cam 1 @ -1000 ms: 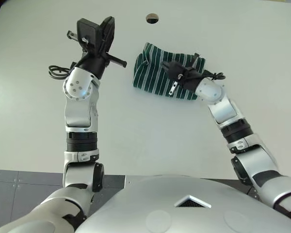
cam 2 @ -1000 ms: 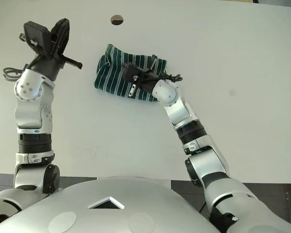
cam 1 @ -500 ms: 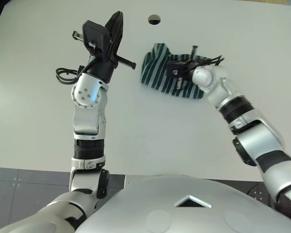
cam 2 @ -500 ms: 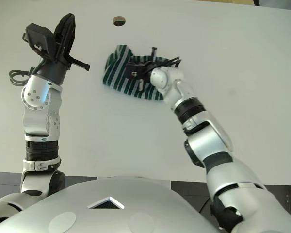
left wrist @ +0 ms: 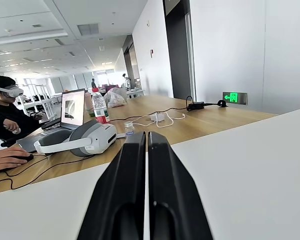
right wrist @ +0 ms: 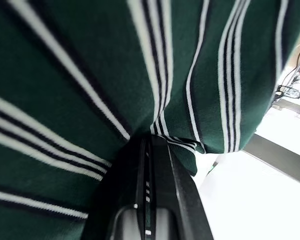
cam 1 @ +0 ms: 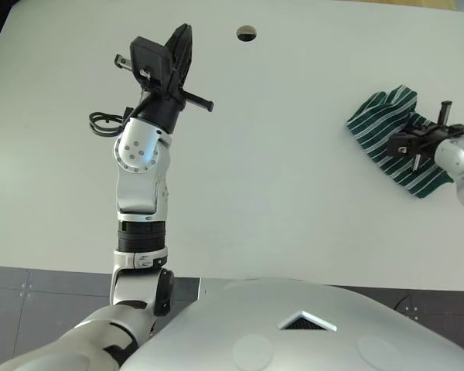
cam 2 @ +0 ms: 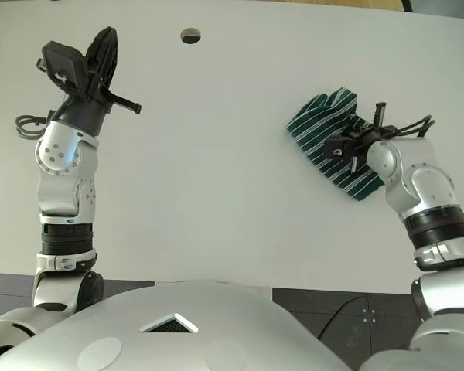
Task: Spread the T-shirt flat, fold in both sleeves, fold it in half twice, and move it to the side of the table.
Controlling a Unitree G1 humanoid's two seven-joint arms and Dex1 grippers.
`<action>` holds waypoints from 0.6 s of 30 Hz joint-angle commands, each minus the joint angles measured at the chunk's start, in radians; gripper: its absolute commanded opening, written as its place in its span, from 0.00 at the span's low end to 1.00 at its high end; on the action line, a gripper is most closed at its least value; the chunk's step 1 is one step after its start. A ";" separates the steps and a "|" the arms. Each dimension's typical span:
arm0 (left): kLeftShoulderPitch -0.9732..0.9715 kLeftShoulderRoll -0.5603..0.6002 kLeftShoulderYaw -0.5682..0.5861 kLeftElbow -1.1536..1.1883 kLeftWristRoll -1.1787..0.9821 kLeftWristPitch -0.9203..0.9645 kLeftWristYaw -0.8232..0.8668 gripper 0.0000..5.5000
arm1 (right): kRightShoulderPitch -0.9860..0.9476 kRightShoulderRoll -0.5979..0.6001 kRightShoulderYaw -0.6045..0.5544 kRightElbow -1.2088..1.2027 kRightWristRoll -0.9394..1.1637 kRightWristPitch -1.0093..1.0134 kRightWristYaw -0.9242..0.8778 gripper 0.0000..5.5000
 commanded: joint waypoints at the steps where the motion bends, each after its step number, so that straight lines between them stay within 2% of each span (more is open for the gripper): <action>1: 0.001 0.013 0.011 0.030 0.009 -0.011 0.001 0.02 | 0.078 0.018 -0.022 -0.097 0.036 0.043 0.077 0.02; 6: 0.055 0.003 0.010 0.021 0.000 -0.016 -0.002 0.02 | 0.090 0.148 -0.253 -0.297 0.202 0.049 -0.105 0.02; 8: 0.107 -0.009 -0.001 -0.007 -0.002 -0.022 -0.002 0.02 | 0.153 0.255 -0.363 -0.421 0.313 0.011 -0.218 0.02; 10: 0.189 -0.031 -0.008 -0.060 -0.017 -0.034 0.002 0.02 | 0.250 0.456 -0.465 -0.571 0.588 -0.025 -0.288 0.02; 12: 0.261 -0.042 -0.015 -0.094 -0.013 -0.059 0.007 0.02 | 0.355 0.586 -0.498 -0.655 0.726 -0.084 -0.350 0.02; 14: 0.329 -0.032 -0.017 -0.113 0.034 -0.123 0.021 0.02 | 0.445 0.674 -0.494 -0.680 0.763 -0.152 -0.400 0.02; 18: 0.440 -0.054 0.034 -0.167 0.028 -0.187 0.069 0.02 | 0.549 0.743 -0.504 -0.710 0.710 -0.267 -0.464 0.02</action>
